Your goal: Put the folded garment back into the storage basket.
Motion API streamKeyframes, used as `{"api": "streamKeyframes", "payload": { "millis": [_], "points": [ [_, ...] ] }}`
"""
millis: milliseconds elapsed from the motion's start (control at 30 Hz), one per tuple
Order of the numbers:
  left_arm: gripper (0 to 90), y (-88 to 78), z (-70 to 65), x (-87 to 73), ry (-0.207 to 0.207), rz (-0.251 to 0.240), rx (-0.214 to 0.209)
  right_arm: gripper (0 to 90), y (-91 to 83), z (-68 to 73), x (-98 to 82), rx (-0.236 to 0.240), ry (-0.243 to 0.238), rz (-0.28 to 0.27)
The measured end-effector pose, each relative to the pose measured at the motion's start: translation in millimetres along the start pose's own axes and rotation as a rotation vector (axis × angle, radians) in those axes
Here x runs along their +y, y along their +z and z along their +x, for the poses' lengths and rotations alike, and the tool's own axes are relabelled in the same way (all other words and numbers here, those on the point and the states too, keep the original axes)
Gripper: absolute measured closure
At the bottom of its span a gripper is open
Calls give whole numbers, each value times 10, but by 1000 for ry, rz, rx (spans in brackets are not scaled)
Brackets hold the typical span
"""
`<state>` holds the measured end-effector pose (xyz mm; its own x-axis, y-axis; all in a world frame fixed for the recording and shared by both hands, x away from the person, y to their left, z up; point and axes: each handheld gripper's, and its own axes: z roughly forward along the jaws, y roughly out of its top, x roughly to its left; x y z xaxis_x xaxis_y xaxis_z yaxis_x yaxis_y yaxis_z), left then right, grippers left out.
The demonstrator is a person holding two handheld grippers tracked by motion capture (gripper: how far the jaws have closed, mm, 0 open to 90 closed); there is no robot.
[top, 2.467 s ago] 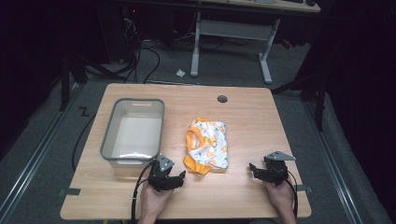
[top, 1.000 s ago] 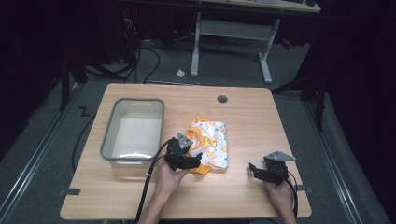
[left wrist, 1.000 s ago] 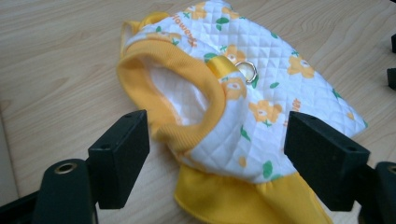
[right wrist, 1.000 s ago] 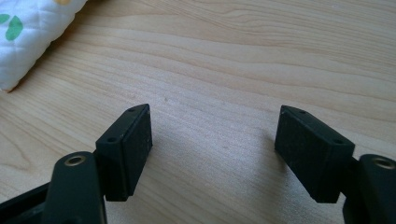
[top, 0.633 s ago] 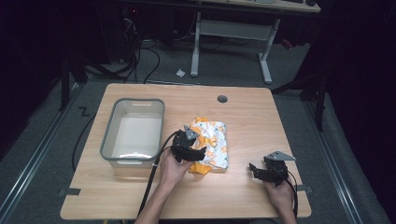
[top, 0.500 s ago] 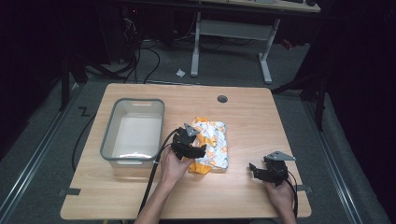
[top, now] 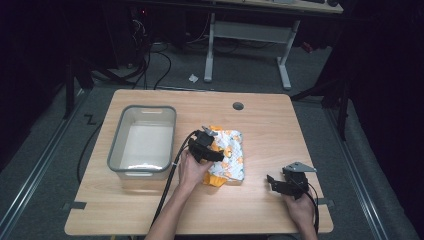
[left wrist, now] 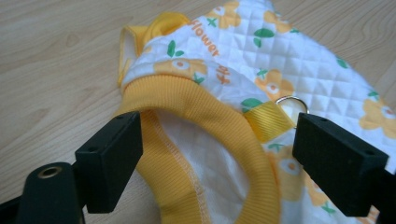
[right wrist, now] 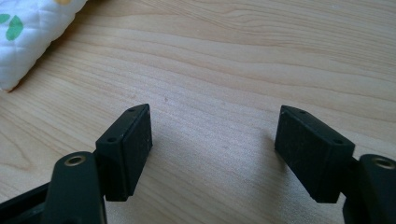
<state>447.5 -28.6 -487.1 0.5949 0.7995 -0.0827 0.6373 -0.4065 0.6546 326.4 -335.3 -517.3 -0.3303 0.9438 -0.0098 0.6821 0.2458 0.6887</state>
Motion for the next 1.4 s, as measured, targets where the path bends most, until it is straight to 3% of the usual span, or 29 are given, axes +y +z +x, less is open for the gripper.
{"api": "streamKeyframes", "payload": {
  "millis": [367, 467, 500, 567, 733, 1000, 1400],
  "points": [
    [159, 179, 53, -58, -9, 83, 46, 276, -1, 1, -1, 0, 1, 1],
    [182, 232, 60, -86, -18, 102, 40, 276, -1, 0, 0, 0, -1, 1],
    [187, 246, 77, -109, -37, 88, 30, 276, -1, 1, -1, 0, 1, 1],
    [207, 241, 77, -115, -31, 86, 32, 276, -1, 0, 0, 1, -1, 1],
    [339, 215, 21, -130, -5, 65, 16, 276, -1, 0, -1, 1, -1, 0],
    [584, 192, -30, -131, -1, 58, -19, 276, -1, 0, -1, 1, -1, 0],
    [728, 101, 1, -108, -7, 44, -76, 275, -1, 1, -1, 2, -2, 1]
  ]
}}
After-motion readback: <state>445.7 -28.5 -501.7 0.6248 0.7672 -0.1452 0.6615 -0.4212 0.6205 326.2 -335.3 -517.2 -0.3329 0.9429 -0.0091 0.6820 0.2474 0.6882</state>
